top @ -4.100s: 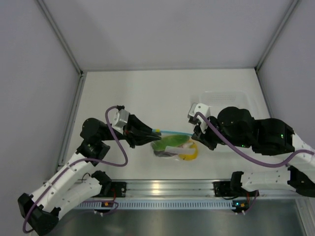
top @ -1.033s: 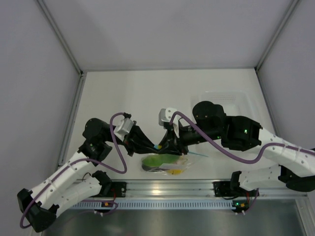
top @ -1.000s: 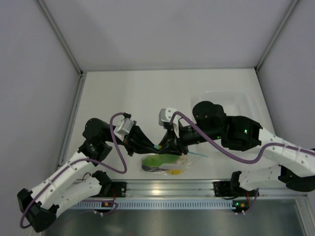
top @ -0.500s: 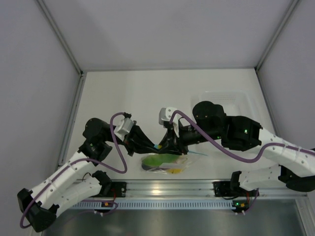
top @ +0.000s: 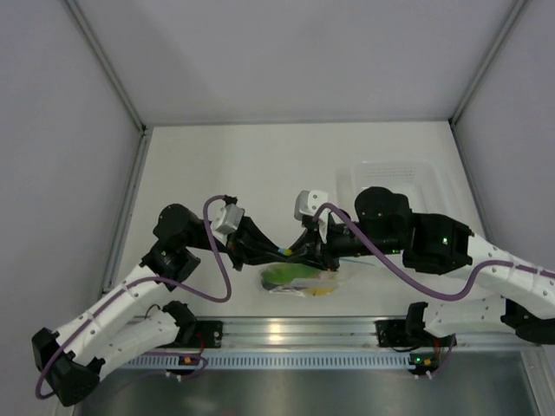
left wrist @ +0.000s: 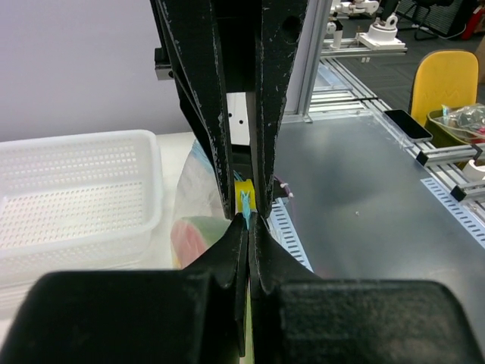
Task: Open the zip-top bag and remove the fake food
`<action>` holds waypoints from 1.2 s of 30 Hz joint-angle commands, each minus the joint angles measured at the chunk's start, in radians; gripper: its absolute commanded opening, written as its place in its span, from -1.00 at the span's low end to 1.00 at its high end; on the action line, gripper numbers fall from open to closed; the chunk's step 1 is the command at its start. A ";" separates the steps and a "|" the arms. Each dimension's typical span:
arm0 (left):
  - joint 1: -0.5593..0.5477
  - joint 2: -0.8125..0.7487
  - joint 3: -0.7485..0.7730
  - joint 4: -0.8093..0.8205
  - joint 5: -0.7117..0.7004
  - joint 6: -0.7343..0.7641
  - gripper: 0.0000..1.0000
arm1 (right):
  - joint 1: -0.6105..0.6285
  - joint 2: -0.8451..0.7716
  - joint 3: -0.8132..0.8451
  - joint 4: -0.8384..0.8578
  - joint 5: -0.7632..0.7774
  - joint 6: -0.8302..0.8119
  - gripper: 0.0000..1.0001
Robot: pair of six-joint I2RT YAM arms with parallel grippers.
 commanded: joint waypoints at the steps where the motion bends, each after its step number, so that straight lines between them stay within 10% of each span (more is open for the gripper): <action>1: 0.002 0.007 0.060 0.015 0.025 0.027 -1.00 | 0.005 -0.061 -0.012 -0.001 0.040 -0.014 -1.00; 14: -0.010 0.027 0.077 0.014 0.081 0.010 -1.00 | 0.005 0.043 0.096 0.045 0.014 0.011 -0.50; 22: -0.010 0.010 0.065 0.014 0.067 0.013 -1.00 | 0.003 0.051 0.100 0.031 -0.004 0.006 -1.00; 36: -0.009 -0.023 0.072 0.015 -0.094 0.008 -1.00 | -0.010 -0.083 -0.045 0.036 0.086 0.014 -1.00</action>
